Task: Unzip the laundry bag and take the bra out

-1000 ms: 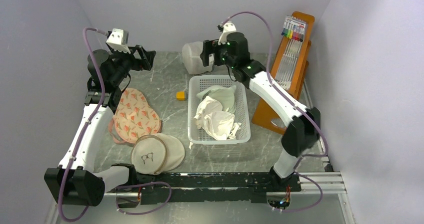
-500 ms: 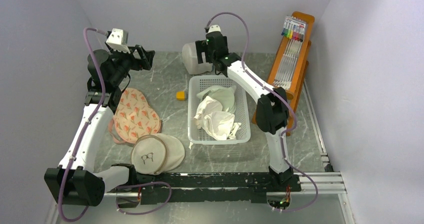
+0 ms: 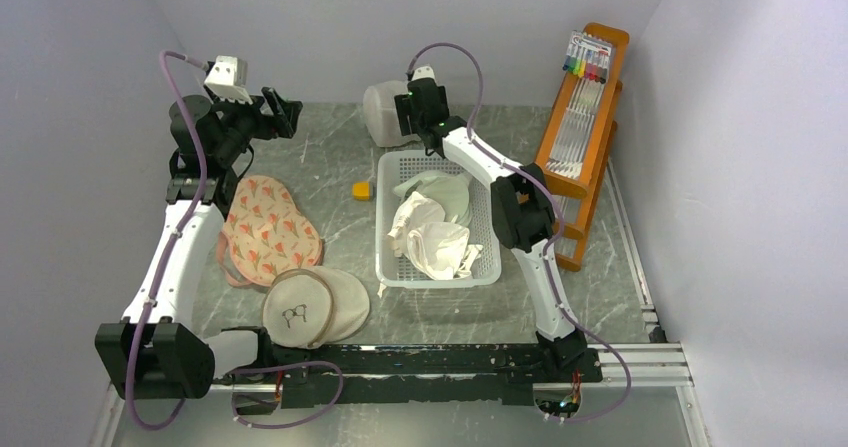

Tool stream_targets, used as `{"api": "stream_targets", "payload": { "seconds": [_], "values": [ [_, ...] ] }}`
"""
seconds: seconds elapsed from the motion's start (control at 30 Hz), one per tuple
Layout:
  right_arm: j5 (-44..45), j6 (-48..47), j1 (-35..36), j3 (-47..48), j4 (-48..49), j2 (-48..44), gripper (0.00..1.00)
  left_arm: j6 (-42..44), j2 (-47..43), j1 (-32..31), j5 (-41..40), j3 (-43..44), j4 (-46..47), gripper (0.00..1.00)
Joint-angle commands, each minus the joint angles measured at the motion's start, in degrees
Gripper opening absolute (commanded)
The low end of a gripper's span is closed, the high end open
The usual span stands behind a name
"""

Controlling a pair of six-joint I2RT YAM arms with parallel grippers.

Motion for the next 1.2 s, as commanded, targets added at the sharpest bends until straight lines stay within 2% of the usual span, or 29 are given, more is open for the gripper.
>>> {"api": "stream_targets", "payload": {
  "seconds": [0.0,0.07,0.27,0.5,0.67,0.83,1.0,1.17],
  "values": [
    [-10.55,1.28,-1.43,3.6,4.16,2.89,0.7,-0.48,0.91,0.27,1.86,1.08,1.02,0.95],
    [-13.4,1.38,-1.54,3.12,5.85,2.64,0.62,-0.42,1.28,0.36,1.83,1.2,0.86,0.95],
    [-17.13,0.5,-0.68,-0.43,10.38,-2.68,0.24,-0.99,1.92,0.69,2.55,1.21,1.13,0.95],
    [-21.08,-0.98,2.24,-0.77,7.88,-11.26,0.02,-1.19,2.62,1.5,2.85,1.23,1.08,0.95],
    [-19.37,-7.86,8.47,-4.11,5.22,-18.79,0.0,-0.6,2.06,1.65,2.1,1.46,0.54,0.95],
    [-17.0,-10.53,15.19,-7.07,1.44,-25.12,0.0,1.48,0.03,1.6,-4.08,0.98,-0.54,0.95],
    [-16.45,-11.37,21.86,-12.64,0.87,-28.92,0.0,1.81,-3.19,1.63,-14.6,-0.13,-1.58,0.95],
    [-13.58,-15.54,26.26,-14.29,-1.17,-27.35,0.0,2.69,-7.94,1.1,-24.63,-3.35,0.22,0.95]
  ]
}}
